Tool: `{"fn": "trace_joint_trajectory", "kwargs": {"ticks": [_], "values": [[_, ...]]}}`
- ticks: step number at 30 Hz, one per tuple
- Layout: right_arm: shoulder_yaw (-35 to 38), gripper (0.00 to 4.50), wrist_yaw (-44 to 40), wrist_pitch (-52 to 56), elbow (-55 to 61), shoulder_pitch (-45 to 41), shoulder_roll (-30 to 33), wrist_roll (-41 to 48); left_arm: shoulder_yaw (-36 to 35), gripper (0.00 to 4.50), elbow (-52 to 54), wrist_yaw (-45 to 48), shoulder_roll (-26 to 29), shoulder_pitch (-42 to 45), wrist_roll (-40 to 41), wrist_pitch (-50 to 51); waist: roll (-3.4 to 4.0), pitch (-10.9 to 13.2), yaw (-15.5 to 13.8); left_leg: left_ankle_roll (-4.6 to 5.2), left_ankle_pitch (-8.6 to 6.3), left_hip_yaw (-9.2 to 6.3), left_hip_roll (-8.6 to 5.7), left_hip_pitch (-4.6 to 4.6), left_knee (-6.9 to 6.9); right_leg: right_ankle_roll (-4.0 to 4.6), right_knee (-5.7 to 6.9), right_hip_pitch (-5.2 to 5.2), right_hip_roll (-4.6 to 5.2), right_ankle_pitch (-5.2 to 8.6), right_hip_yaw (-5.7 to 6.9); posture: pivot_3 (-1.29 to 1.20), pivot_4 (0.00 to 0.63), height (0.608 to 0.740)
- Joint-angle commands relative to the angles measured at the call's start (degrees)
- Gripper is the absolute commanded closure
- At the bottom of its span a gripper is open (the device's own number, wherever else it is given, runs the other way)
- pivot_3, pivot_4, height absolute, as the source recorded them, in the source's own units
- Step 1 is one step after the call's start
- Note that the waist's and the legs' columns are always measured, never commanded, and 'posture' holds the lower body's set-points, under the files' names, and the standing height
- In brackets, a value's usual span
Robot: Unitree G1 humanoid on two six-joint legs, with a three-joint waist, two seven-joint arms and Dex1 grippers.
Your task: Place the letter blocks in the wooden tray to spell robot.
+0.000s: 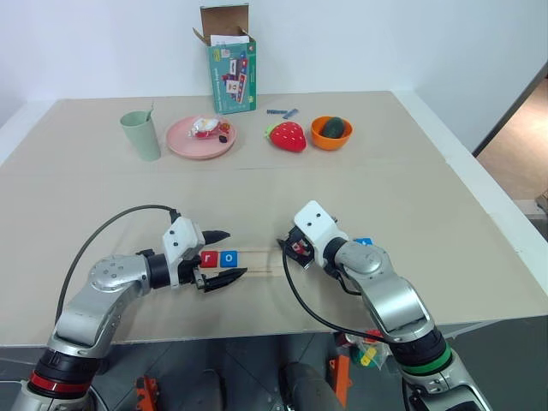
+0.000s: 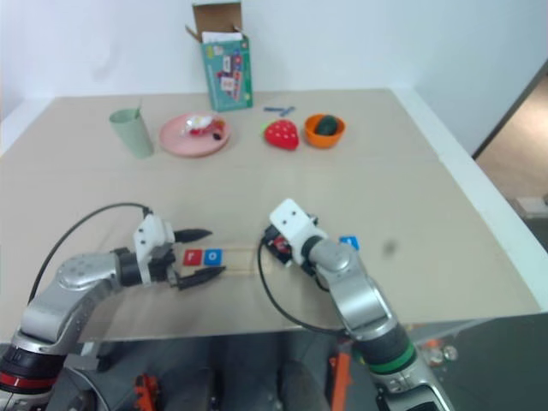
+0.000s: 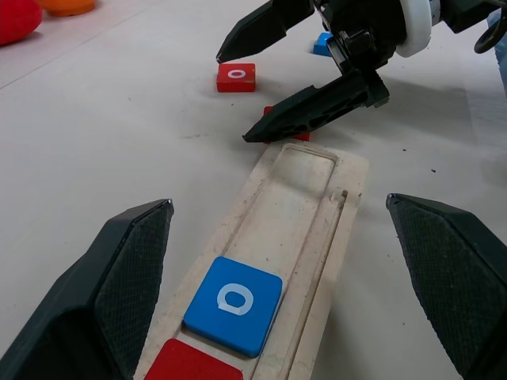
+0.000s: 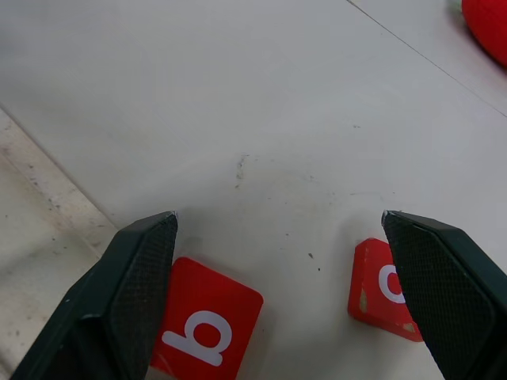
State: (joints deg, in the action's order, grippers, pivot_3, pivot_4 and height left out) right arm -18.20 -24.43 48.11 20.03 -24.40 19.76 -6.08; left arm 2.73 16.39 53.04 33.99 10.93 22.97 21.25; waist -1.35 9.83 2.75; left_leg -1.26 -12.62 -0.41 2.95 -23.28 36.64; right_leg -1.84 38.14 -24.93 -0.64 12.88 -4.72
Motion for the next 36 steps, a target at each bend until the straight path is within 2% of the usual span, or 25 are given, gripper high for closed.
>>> {"fn": "trace_joint_trajectory", "kwargs": {"ticks": [1, 15, 23, 36], "values": [[0.8, 0.25, 0.8, -0.5, 0.8, -0.4, 0.5, -0.7, 0.1, 0.01, 0.8, 0.2, 0.0, 1.1, 0.2, -0.6, 0.00, 0.0, 0.0, 0.00, 0.00, 0.00, 0.00, 0.00, 0.00, 0.00, 0.00, 0.00, 0.00, 0.00, 0.00, 0.00, 0.150, 0.740], [3.5, 0.25, 2.1, 3.3, 6.3, 3.0, 2.2, -0.1, 0.8, 0.01, 0.2, 1.1, 0.5, 2.0, -0.1, -0.8, -0.02, 0.0, 0.0, -0.01, 0.01, 0.00, 0.00, 0.00, 0.00, -0.01, 0.00, 0.01, 0.01, 0.00, 0.00, 0.00, 0.150, 0.740], [4.5, 0.25, 4.5, 9.0, 12.0, 5.7, -1.5, 0.9, 1.4, 0.01, -0.8, 2.3, 0.7, 3.0, -0.7, -1.3, -0.01, 0.0, 0.0, -0.02, 0.01, 0.00, 0.00, 0.00, 0.00, 0.00, 0.00, -0.01, -0.01, -0.01, 0.00, 0.00, 0.150, 0.740], [8.2, 0.25, 7.3, 12.0, 12.0, 9.3, -4.6, 2.9, 1.4, 0.01, -2.4, 4.4, 1.2, 2.7, -1.8, -3.5, -0.02, 0.0, 0.0, -0.04, 0.02, -0.01, 0.00, 0.00, -0.01, 0.00, 0.00, 0.00, 0.00, 0.00, 0.01, 0.00, 0.150, 0.740]]}}
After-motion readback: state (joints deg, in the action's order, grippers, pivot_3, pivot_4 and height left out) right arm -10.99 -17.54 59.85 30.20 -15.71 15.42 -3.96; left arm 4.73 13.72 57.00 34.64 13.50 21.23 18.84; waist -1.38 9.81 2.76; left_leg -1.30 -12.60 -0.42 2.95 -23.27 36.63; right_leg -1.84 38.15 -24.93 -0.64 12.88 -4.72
